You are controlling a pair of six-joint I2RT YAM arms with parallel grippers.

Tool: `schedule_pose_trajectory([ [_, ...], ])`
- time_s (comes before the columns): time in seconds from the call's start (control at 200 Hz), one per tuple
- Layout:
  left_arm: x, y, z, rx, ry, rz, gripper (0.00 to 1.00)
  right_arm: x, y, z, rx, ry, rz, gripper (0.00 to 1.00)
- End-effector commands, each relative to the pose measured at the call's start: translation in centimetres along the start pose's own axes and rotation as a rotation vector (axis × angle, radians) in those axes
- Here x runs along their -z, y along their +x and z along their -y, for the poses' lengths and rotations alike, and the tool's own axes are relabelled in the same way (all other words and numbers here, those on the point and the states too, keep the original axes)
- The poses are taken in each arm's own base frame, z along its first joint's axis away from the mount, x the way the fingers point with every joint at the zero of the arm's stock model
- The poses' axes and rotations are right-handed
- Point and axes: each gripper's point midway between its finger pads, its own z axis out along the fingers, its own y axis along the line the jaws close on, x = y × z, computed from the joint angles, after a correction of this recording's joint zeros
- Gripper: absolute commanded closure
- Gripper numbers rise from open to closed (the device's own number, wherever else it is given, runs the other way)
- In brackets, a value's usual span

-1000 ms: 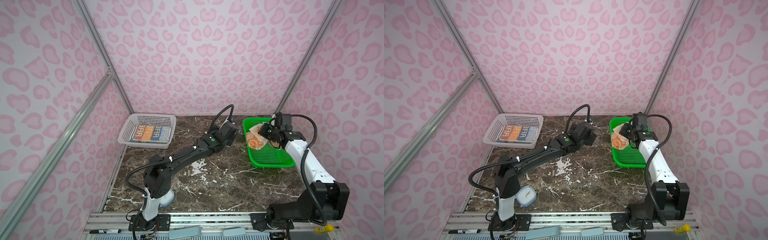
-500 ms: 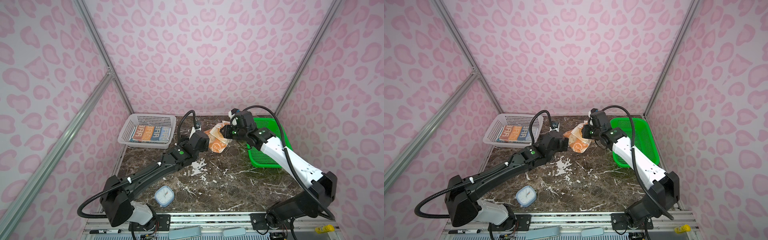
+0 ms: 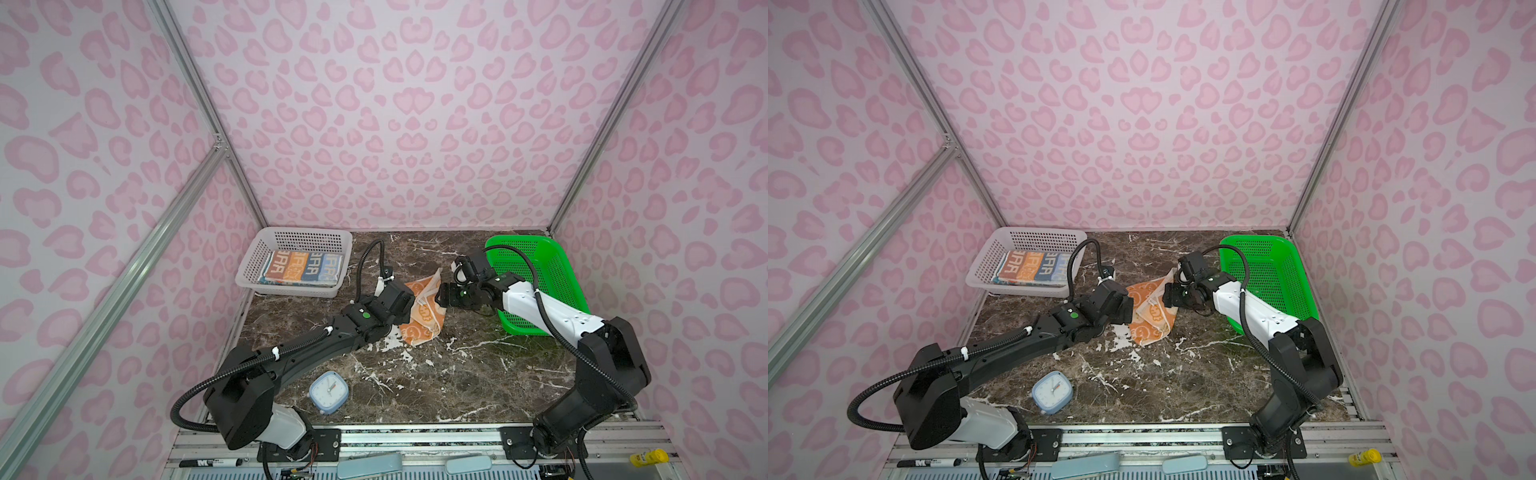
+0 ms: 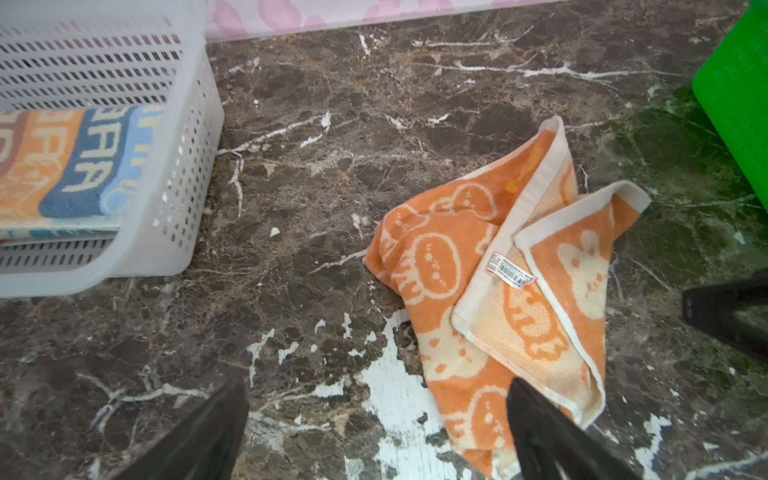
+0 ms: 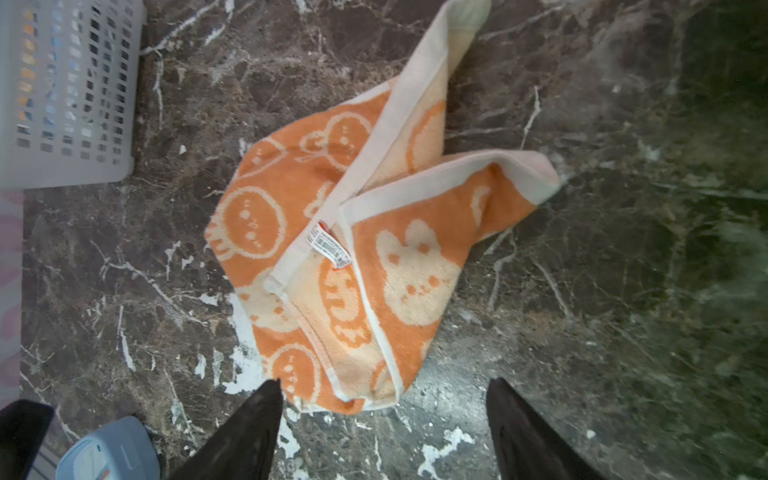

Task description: Fold and stack the towels

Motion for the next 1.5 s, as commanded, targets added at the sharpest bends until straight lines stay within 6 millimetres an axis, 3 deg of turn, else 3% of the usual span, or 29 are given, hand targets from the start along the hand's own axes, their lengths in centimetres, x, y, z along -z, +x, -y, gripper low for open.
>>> schedule_pose_trajectory([
  [0.0,-0.7,0.9,0.9,0.058,0.041,-0.037,0.02,-1.9,0.1,0.5,-0.003,-0.017,-0.025,0.26],
  [0.15,-1.2,2.0,1.4,0.072,0.054,-0.081,0.02,-3.5,-1.2,1.0,0.011,0.005,-0.033,0.29],
  [0.36,-1.2,2.1,1.5,0.068,0.062,-0.093,0.02,-3.3,-5.1,3.9,-0.088,-0.003,0.019,0.20],
  [0.575,-2.0,2.8,1.9,0.057,0.054,-0.119,0.02,-4.8,-6.9,5.9,-0.134,-0.004,0.001,0.19],
  [0.7,-2.5,3.6,2.2,0.057,0.058,-0.145,0.02,-6.0,-6.6,5.8,-0.133,-0.018,-0.019,0.32],
  [0.85,-3.2,4.6,2.4,0.048,0.054,-0.174,0.02,-6.9,-4.7,5.0,-0.120,-0.042,-0.054,0.60],
  [1.005,-3.1,4.5,1.9,0.027,0.028,-0.172,0.02,-5.8,-2.0,3.1,-0.068,-0.049,-0.061,0.85],
  [1.165,-2.6,4.1,0.6,0.015,-0.011,-0.155,0.03,-4.5,1.9,1.3,0.000,-0.048,-0.088,0.97],
  [1.24,-2.4,4.4,0.4,0.014,-0.004,-0.156,0.02,-3.9,2.5,1.5,0.008,-0.045,-0.090,0.92],
  [1.27,-2.3,4.5,0.4,0.014,0.002,-0.158,0.02,-3.7,2.2,1.9,0.008,-0.032,-0.081,0.82],
  [1.41,-2.5,5.2,0.7,0.048,0.023,-0.178,0.02,-2.9,-1.2,4.6,-0.050,0.000,-0.038,0.43],
  [1.495,-2.9,5.7,1.4,0.081,0.050,-0.195,0.02,-3.3,-3.2,5.9,-0.077,0.009,-0.029,0.34],
])
